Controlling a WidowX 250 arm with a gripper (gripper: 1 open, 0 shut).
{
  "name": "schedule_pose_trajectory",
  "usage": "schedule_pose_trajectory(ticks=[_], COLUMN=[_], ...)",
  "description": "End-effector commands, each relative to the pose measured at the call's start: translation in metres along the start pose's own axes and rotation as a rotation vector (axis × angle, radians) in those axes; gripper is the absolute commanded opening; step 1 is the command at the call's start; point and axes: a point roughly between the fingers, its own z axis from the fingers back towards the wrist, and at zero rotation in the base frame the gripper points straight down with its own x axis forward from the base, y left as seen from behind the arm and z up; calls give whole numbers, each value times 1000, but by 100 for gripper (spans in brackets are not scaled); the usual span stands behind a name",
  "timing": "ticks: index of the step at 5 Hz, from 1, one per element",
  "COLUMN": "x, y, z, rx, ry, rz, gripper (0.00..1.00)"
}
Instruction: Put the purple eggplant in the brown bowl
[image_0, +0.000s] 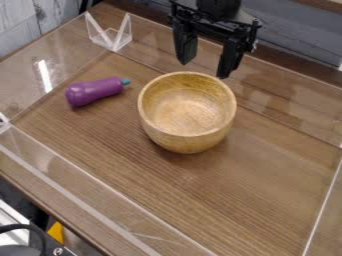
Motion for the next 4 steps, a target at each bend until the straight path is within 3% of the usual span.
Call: schedule_pose_trajectory(ticks=[1, 3, 4], x=[1, -8, -11], y=[6, 49, 42], z=[-6, -4, -10], rx=[2, 36, 32], ry=[18, 31, 42], rz=[-50, -266, -283], gripper=[100, 100, 100])
